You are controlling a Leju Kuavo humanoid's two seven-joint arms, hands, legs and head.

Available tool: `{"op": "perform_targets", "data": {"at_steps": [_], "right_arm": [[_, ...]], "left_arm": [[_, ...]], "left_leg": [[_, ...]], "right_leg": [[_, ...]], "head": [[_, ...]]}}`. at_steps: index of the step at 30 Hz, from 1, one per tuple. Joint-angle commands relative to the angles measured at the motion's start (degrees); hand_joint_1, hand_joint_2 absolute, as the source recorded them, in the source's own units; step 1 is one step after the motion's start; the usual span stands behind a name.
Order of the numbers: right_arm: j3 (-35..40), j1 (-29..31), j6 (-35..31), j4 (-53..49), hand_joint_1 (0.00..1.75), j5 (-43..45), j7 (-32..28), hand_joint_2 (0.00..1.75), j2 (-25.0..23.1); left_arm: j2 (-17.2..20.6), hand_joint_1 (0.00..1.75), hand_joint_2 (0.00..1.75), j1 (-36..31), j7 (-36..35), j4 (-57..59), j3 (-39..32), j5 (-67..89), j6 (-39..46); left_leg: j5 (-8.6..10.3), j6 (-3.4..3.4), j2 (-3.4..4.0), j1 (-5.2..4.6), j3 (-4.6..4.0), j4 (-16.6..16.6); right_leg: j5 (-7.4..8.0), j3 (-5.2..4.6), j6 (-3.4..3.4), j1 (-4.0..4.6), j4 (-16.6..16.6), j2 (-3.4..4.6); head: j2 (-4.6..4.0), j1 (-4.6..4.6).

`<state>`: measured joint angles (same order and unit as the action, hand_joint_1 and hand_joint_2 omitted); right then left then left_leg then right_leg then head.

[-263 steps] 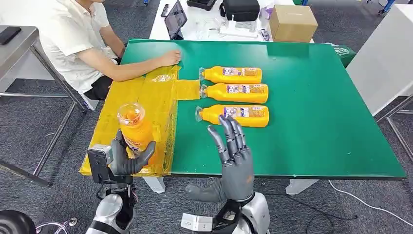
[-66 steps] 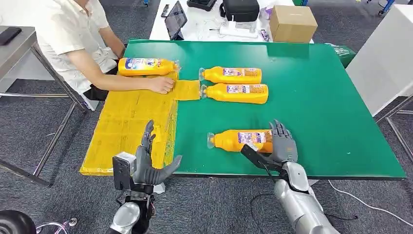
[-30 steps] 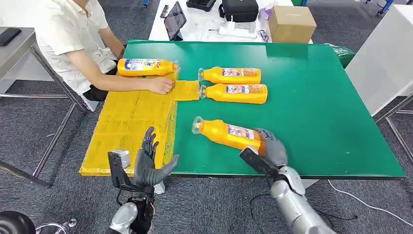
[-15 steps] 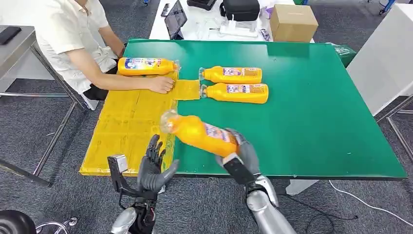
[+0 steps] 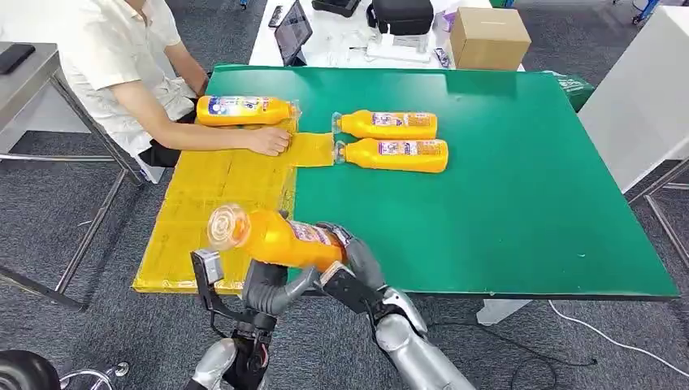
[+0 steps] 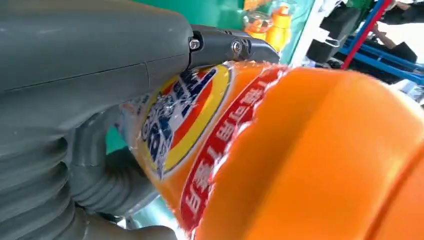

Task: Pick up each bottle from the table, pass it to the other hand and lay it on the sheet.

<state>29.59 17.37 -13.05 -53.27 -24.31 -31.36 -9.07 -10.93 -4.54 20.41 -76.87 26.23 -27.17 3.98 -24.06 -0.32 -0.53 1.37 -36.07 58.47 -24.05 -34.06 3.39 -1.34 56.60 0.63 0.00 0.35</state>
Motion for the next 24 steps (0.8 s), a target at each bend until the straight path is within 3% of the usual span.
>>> {"op": "perform_targets", "data": {"at_steps": [1,4,5,14,20,21,22,23,24], "right_arm": [[5.15,3.75,1.49,6.13,1.75,0.47,0.11,1.75,-0.29],[6.82,3.62,1.81,5.82,1.75,-0.09,-0.87,1.75,-0.39],[7.48,3.57,1.93,5.55,1.75,-0.22,-0.98,1.75,-0.44],[11.29,3.21,4.05,3.25,1.75,-0.11,-2.33,1.75,0.04],[11.72,3.53,-4.52,3.03,1.75,-4.93,0.98,1.75,-0.06],[11.98,3.69,-4.98,3.11,1.41,-5.38,1.42,1.75,-0.01],[12.14,3.84,-5.60,3.25,0.61,-6.01,1.70,1.75,0.04],[12.14,3.84,-5.60,3.25,0.21,-6.01,1.70,1.75,0.04],[11.98,3.82,-9.25,3.73,0.00,-8.02,3.02,1.75,-0.14]], "left_arm": [[0.95,0.00,1.75,-2.90,-0.64,1.67,1.37,-2.38,-2.96],[0.41,0.10,1.75,-4.10,0.40,2.94,0.24,-3.31,-3.22],[0.10,1.75,1.75,-4.53,1.18,3.28,-0.21,-3.11,-2.78],[-0.76,1.75,1.75,-6.23,3.01,3.45,-1.09,-3.36,-3.04],[-0.42,1.75,1.75,-6.28,3.19,3.31,-0.04,-0.86,-1.01],[-0.44,1.75,1.75,-6.24,3.16,3.30,-0.07,-0.77,-1.02],[-0.48,1.75,1.75,-6.24,3.16,3.24,-0.13,-0.77,-1.04],[-0.48,1.75,1.75,-6.24,3.16,3.24,-0.13,-0.77,-1.04],[-0.30,1.75,1.75,-6.25,2.91,3.10,-0.17,-0.66,-1.21]], "left_leg": [[-0.08,0.11,0.07,0.01,0.28,-0.05],[-0.07,0.10,0.05,0.01,0.26,-0.05],[-0.03,0.07,0.04,0.00,0.13,-0.03],[-0.08,0.12,0.01,0.02,0.25,-0.02],[-0.01,0.05,-0.03,0.00,0.06,-0.01],[-0.06,0.08,-0.01,0.02,0.17,-0.01],[-0.03,0.07,0.00,0.01,0.10,0.00],[-0.06,0.09,0.01,0.01,0.18,-0.01],[-0.03,0.07,-0.02,0.01,0.12,0.00]], "right_leg": [[-0.07,0.28,-0.21,0.07,-0.06,-0.05],[-0.06,0.27,-0.17,0.06,-0.07,-0.06],[-0.02,0.13,-0.12,0.04,-0.03,-0.04],[-0.08,0.27,-0.20,0.08,-0.05,-0.11],[-0.03,0.05,-0.09,0.03,-0.02,-0.10],[-0.07,0.16,-0.15,0.06,-0.03,-0.12],[-0.04,0.09,-0.12,0.05,-0.02,-0.09],[-0.07,0.17,-0.16,0.05,-0.02,-0.10],[-0.05,0.11,-0.13,0.05,-0.02,-0.11]], "head": [[0.00,0.02],[0.00,0.02],[0.00,0.02],[0.00,0.00],[0.00,0.00],[0.00,0.02],[0.00,0.00],[0.00,0.00],[0.00,0.02]]}}
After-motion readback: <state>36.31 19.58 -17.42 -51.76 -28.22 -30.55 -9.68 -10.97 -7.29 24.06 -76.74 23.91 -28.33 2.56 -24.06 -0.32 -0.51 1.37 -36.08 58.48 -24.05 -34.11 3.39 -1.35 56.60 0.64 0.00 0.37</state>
